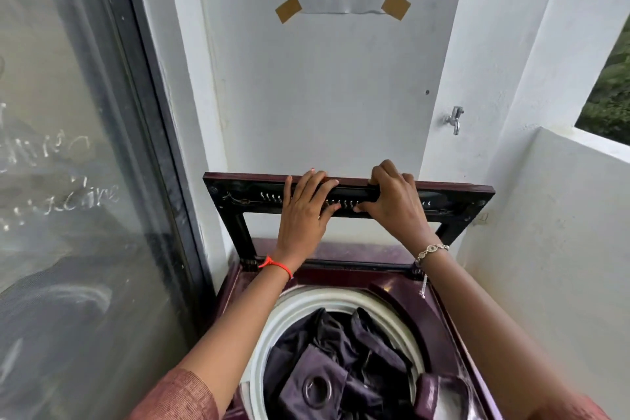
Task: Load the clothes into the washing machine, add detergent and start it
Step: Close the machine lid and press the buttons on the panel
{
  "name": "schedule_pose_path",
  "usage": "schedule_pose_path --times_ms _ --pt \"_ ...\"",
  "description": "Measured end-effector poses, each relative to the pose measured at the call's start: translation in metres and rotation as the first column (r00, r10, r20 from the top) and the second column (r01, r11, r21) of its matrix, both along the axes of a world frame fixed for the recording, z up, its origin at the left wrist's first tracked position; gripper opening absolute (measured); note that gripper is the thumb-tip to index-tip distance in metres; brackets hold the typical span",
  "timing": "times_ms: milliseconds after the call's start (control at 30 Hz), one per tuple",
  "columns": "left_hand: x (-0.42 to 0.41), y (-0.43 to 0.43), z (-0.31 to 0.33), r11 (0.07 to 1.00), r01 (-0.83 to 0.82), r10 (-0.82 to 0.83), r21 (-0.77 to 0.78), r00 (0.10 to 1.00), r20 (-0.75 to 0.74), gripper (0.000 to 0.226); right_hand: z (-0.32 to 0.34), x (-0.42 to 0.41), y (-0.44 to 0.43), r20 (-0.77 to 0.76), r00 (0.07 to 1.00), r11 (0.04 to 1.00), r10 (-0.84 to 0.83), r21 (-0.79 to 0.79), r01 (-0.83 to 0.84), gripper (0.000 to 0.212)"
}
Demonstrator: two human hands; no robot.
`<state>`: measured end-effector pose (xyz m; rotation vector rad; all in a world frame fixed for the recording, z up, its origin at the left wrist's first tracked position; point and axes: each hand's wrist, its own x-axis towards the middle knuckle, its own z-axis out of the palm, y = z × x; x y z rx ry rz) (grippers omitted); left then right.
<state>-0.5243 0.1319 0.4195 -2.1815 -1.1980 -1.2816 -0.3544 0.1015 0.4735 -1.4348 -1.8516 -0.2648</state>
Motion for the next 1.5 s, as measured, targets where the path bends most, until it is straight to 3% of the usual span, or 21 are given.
schedule_pose_path --times_ms 133,333,567,700,767,900,1000,1267,1367,1500 --pt "-0.011 -0.040 -0.012 0.997 0.039 -0.038 0.062 0.999 -0.015 0.034 -0.010 -0.003 -0.040 0.025 1.000 0.994 -0.005 -0.108 0.007 0.048" --pt "-0.033 -0.102 -0.042 0.995 0.096 -0.085 0.033 0.967 -0.239 0.042 -0.049 -0.011 -0.102 0.191 0.980 0.957 0.051 -0.288 0.006 0.054" --pt "-0.053 -0.155 -0.096 0.941 0.231 -0.303 -0.246 0.898 -0.318 0.048 -0.111 -0.011 -0.150 0.041 0.984 0.825 0.176 -0.552 -0.125 0.043" --pt "-0.057 -0.173 -0.130 0.895 0.134 -0.312 -0.425 0.870 -0.381 0.054 -0.155 -0.012 -0.165 -0.044 0.977 0.739 0.211 -0.647 -0.189 0.046" --pt "-0.058 -0.182 -0.139 0.822 0.107 -0.352 -0.559 0.867 -0.352 0.050 -0.171 -0.011 -0.170 -0.062 0.977 0.710 0.203 -0.678 -0.190 0.047" --pt "-0.059 -0.186 -0.148 0.633 0.083 -0.365 -0.770 0.909 -0.203 0.044 -0.193 -0.011 -0.173 -0.117 0.975 0.664 0.189 -0.717 -0.215 0.045" --pt "-0.060 -0.188 -0.152 0.572 0.085 -0.371 -0.816 0.914 -0.164 0.042 -0.203 -0.011 -0.171 -0.128 0.974 0.638 0.185 -0.739 -0.218 0.041" --pt "-0.067 -0.192 -0.167 0.656 0.077 -0.432 -0.751 0.854 -0.289 0.046 -0.218 -0.010 -0.176 -0.180 0.963 0.694 0.199 -0.668 -0.268 0.032" --pt "-0.069 -0.192 -0.173 0.642 0.050 -0.454 -0.765 0.829 -0.326 0.059 -0.223 -0.009 -0.179 -0.142 0.961 0.714 0.237 -0.646 -0.272 0.028" --pt "-0.069 -0.195 -0.181 0.633 0.055 -0.464 -0.772 0.825 -0.322 0.059 -0.234 -0.009 -0.186 -0.072 0.967 0.782 0.246 -0.575 -0.242 0.028"
